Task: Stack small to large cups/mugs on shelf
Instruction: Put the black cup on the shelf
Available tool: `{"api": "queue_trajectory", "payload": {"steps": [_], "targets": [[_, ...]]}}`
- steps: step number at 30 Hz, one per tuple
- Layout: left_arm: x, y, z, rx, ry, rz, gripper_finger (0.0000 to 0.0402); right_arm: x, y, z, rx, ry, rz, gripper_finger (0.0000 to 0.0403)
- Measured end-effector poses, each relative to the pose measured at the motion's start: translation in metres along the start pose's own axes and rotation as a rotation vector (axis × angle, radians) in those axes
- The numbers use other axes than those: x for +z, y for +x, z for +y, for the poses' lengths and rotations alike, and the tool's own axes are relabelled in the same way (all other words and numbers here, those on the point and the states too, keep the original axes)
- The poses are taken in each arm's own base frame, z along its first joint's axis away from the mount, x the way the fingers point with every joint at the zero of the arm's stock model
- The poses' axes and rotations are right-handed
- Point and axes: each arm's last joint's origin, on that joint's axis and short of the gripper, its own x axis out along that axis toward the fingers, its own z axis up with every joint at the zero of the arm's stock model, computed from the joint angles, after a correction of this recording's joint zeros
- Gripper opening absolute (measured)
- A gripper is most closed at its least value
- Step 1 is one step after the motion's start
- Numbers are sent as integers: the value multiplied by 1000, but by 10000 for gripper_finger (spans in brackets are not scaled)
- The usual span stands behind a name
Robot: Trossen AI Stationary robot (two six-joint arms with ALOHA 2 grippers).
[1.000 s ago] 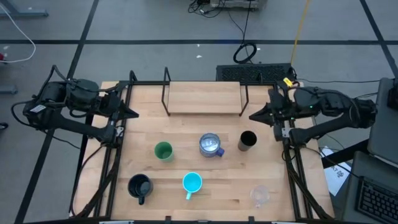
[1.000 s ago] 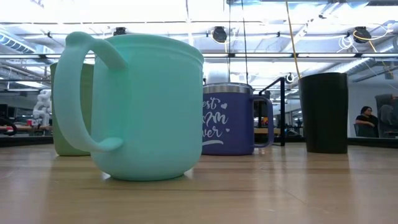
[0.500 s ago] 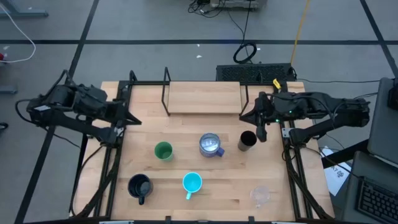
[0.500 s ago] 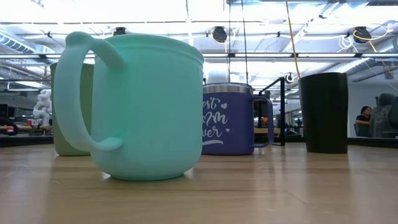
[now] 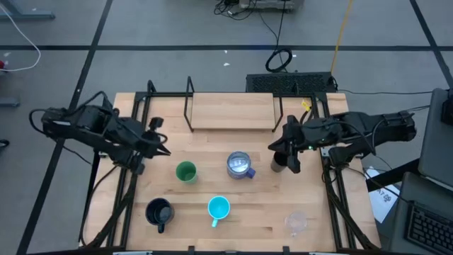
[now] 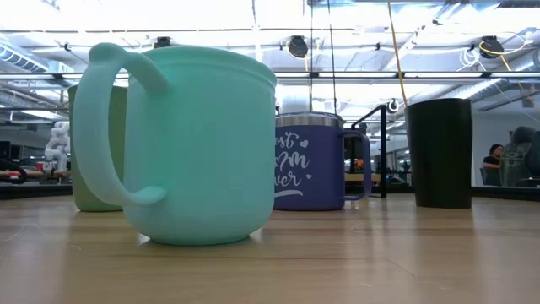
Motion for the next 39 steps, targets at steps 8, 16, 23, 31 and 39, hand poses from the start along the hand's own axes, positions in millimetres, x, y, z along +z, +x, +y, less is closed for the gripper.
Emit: {"api": "queue_trajectory", "payload": {"steps": [8, 16, 23, 31, 39], "targets": [[5, 10, -12, 26, 11, 33, 65, -3, 11, 9, -38, -26, 20, 0], [9, 20, -19, 54, 29, 64, 122, -10, 13, 8, -62, 33, 87, 0], [11, 29, -23, 90, 48, 96, 124, -27, 17, 3, -159, 109, 282, 0], [4, 51, -26, 250, 49, 86, 124, -44, 41, 4, -206, 98, 543, 23], [-9, 89, -32, 264, 31, 30, 124, -53, 62, 7, -237, 69, 667, 114]]}}
